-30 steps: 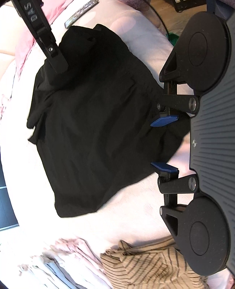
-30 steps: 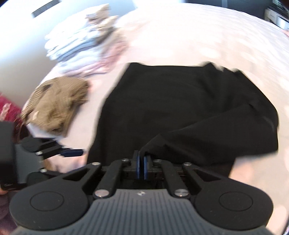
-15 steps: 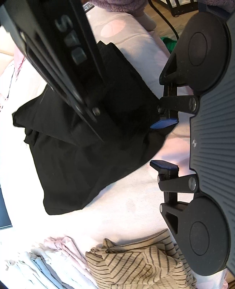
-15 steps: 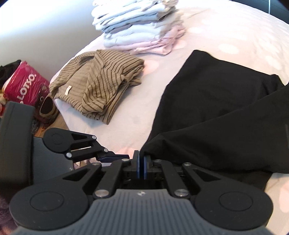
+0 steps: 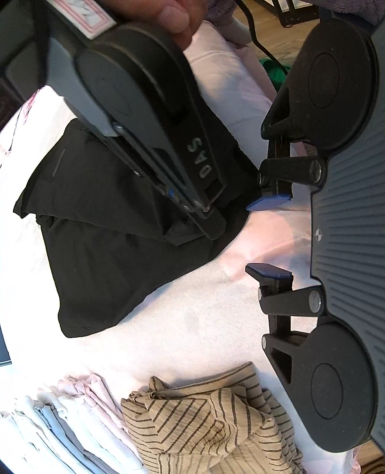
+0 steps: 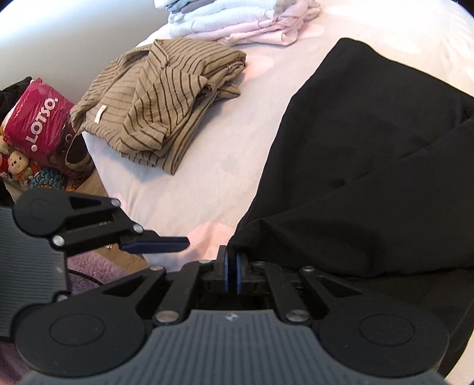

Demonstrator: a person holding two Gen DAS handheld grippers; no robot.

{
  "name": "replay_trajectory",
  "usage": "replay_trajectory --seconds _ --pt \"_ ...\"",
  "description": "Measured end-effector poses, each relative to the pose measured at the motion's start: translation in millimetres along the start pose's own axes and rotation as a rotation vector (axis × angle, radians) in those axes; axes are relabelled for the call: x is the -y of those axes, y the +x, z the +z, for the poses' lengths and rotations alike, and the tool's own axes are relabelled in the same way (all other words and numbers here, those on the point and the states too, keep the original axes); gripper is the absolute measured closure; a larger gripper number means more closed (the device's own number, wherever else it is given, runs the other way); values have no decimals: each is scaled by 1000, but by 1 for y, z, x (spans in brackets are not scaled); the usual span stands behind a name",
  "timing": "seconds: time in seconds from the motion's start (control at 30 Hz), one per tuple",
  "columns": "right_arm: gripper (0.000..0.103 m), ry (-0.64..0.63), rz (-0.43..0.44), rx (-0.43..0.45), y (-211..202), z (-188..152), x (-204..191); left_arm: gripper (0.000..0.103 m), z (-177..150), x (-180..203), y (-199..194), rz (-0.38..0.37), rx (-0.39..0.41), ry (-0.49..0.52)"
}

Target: Fold clothes

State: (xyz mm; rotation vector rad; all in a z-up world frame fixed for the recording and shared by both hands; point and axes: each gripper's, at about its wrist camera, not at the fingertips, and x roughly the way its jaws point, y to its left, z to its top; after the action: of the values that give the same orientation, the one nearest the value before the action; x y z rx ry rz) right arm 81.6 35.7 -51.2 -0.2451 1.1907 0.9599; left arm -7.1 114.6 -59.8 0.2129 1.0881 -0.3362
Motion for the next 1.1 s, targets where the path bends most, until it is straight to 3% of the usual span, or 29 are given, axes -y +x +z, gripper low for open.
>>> replay_trajectory --seconds 0.13,0.4,0.67,0.73,0.77,0.83,0.87,1.0,1.1 --pt "82 6 6 6 -1 0 -1 66 -2 3 -7 5 3 2" --pt "65 -37 -42 93 -45 -2 -3 66 -2 7 -23 33 44 18" --pt "65 -38 -105 159 -94 -26 7 66 -1 30 -55 5 180 123" --pt "66 -33 -118 174 -104 -34 11 71 2 38 -61 -9 215 158" --pt "67 -39 -130 179 -108 -39 12 74 3 41 -64 -16 232 175" --pt "82 -64 -161 184 -114 -51 13 76 6 49 -66 -44 259 216" --pt "82 -79 -176 183 -115 -57 13 76 7 53 -67 -58 273 237" --pt "81 -140 -237 185 -121 -82 17 77 13 65 -49 -49 221 304" --pt "80 -201 -293 183 -121 -100 19 77 17 62 -30 -38 158 299"
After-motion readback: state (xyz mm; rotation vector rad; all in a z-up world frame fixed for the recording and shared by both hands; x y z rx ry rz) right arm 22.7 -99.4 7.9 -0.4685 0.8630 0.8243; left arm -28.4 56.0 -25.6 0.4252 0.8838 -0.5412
